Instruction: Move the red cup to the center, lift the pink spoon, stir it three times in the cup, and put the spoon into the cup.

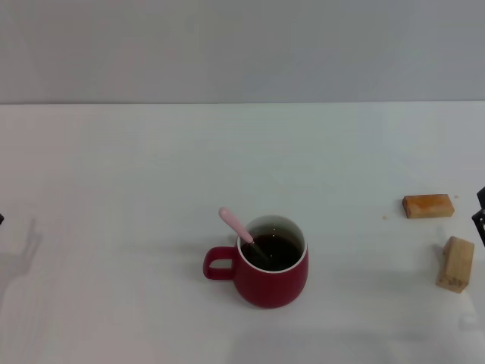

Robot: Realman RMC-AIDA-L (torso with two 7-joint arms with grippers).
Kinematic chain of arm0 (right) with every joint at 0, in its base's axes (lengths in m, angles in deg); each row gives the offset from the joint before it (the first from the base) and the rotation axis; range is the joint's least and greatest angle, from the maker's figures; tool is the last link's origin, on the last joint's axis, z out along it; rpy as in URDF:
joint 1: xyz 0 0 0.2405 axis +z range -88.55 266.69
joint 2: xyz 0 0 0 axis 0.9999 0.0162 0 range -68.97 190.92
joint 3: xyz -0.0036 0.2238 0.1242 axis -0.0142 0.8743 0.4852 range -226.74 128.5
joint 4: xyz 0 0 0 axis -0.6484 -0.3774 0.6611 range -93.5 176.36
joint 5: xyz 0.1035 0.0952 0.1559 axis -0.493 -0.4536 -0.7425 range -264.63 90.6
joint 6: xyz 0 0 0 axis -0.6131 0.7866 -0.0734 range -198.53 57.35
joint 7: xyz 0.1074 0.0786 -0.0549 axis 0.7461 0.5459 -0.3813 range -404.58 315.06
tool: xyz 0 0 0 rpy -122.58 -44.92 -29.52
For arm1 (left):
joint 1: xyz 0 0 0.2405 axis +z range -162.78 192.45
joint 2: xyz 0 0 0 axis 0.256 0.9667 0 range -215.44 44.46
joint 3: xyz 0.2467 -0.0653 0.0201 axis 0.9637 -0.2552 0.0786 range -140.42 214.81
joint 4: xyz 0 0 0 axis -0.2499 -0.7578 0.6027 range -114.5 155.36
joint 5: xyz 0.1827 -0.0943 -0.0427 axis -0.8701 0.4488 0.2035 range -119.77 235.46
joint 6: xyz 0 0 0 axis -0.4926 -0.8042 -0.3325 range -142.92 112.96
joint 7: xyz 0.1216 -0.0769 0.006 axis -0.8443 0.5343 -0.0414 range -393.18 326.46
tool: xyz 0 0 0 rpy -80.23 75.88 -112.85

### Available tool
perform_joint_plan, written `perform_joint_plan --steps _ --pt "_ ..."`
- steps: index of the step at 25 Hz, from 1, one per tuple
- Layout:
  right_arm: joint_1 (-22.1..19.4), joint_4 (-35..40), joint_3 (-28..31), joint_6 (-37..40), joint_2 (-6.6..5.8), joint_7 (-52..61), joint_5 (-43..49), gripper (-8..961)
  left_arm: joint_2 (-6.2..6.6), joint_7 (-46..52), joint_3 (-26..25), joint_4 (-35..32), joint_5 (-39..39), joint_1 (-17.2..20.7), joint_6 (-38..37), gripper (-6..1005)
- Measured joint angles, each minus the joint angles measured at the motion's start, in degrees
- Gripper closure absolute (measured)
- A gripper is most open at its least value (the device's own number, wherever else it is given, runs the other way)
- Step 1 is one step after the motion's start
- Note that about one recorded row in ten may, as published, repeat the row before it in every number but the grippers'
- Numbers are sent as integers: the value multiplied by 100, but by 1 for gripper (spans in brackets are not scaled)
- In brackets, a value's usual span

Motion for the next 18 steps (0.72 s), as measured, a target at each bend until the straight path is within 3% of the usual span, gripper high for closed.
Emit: perform_joint_plan --steps 18 --pt "-56 -71 -3 33 9 -6 46 336 -2 166 -4 -2 -4 28 -8 152"
